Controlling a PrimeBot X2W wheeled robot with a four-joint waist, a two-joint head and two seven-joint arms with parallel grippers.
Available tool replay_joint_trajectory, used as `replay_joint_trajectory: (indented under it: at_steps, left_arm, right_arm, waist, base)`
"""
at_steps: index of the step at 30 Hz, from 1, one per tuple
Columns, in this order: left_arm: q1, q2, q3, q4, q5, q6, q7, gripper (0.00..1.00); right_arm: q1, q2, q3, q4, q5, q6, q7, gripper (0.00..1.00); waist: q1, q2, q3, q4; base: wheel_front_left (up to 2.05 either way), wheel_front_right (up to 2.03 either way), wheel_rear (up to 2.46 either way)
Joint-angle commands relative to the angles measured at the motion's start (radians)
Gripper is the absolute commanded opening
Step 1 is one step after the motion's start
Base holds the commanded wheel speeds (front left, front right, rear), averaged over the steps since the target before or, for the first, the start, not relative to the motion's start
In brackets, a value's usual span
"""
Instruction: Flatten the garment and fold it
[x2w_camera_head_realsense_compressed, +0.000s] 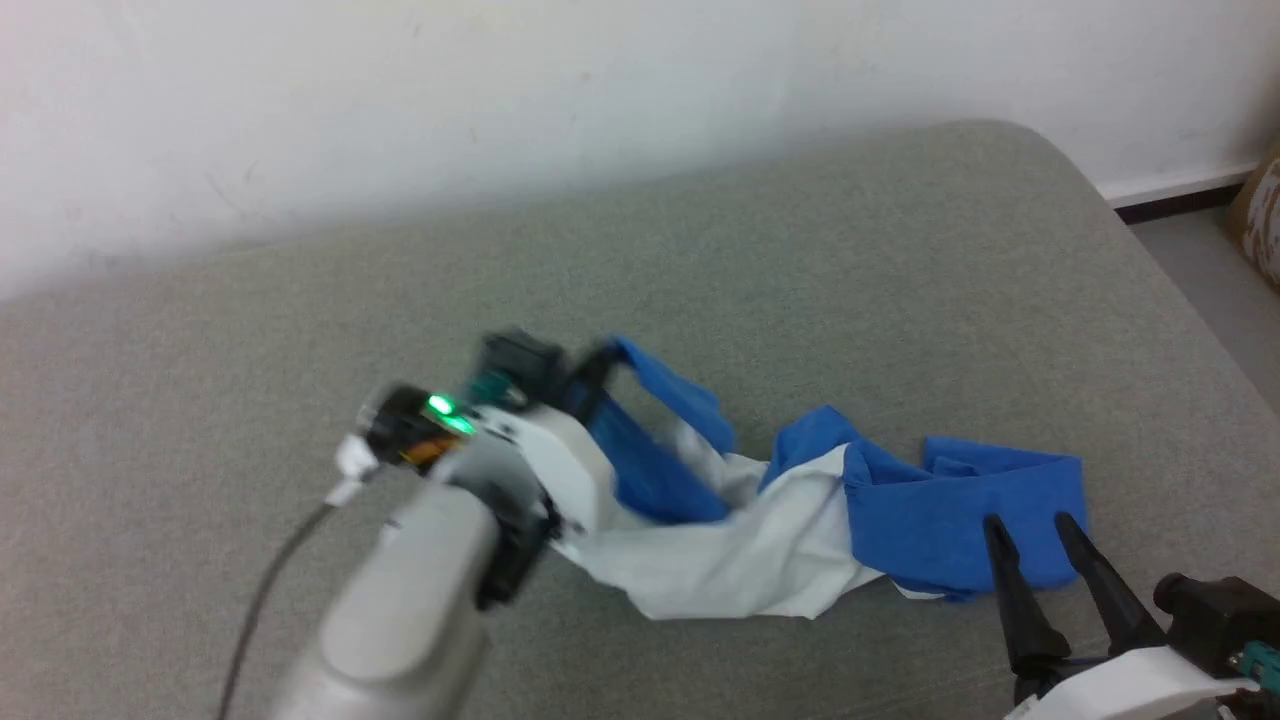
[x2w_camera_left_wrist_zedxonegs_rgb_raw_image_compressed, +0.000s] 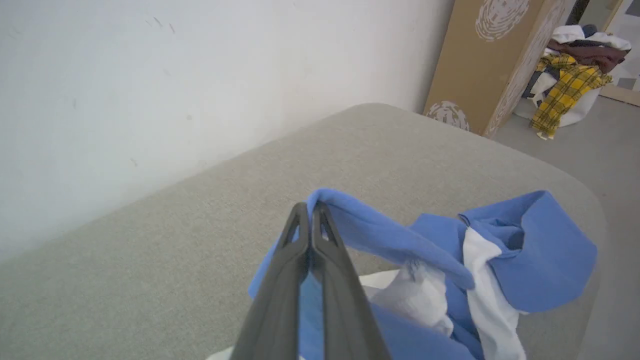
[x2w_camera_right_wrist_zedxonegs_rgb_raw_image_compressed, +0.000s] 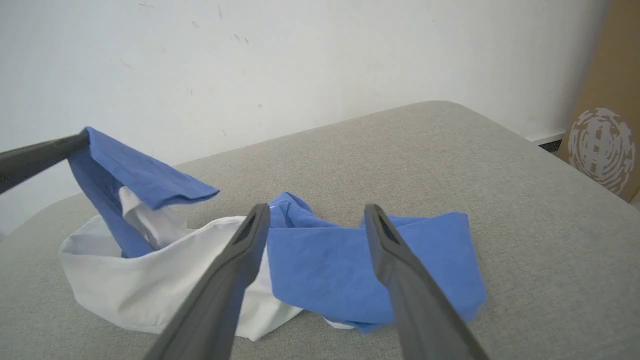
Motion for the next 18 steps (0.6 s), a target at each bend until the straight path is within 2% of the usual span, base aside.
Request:
replay_joint_trajectory:
  at_steps: [1, 6, 11, 15, 18]
  left_arm:
    - [-0.030, 0.026, 0.032, -0.014, 0.004, 0.021, -0.031, 0.00]
    - [-0.043, 0.127, 0.189, -0.079, -0.016, 0.121, -0.133, 0.00]
    - [0.144, 0.217, 0.364, -0.145, -0.069, 0.260, -0.146, 0.00]
    - [0.365, 0.231, 0.472, -0.183, -0.128, 0.348, -0.112, 0.00]
    - [0.493, 0.222, 0.514, -0.203, -0.156, 0.385, -0.093, 0.00]
  right_arm:
    - [0.013, 0.003, -0.006, -0.003, 0.003, -0.001, 0.006, 1.00]
    - [0.019, 0.003, -0.028, -0.011, 0.014, -0.001, 0.009, 1.00]
    - [0.028, 0.003, -0.038, -0.002, 0.032, -0.001, 0.006, 1.00]
    - [0.023, 0.003, -0.042, 0.012, 0.043, -0.001, -0.004, 1.00]
    - [0.017, 0.003, -0.048, 0.021, 0.046, -0.001, -0.008, 1.00]
  waist:
    - [0.0000, 0.0000, -0.012, -0.006]
    - [0.0000, 0.0000, 0.011, -0.001]
    - [0.0000, 0.0000, 0.031, 0.011]
    - [0.0000, 0.0000, 0.050, 0.027]
    - [0.0000, 0.0000, 0.062, 0.044]
  base:
    - [0.00, 0.00, 0.00]
    - [0.00, 0.00, 0.00]
    - [0.00, 0.00, 0.00]
    - [0.00, 0.00, 0.00]
    - [0.00, 0.00, 0.00]
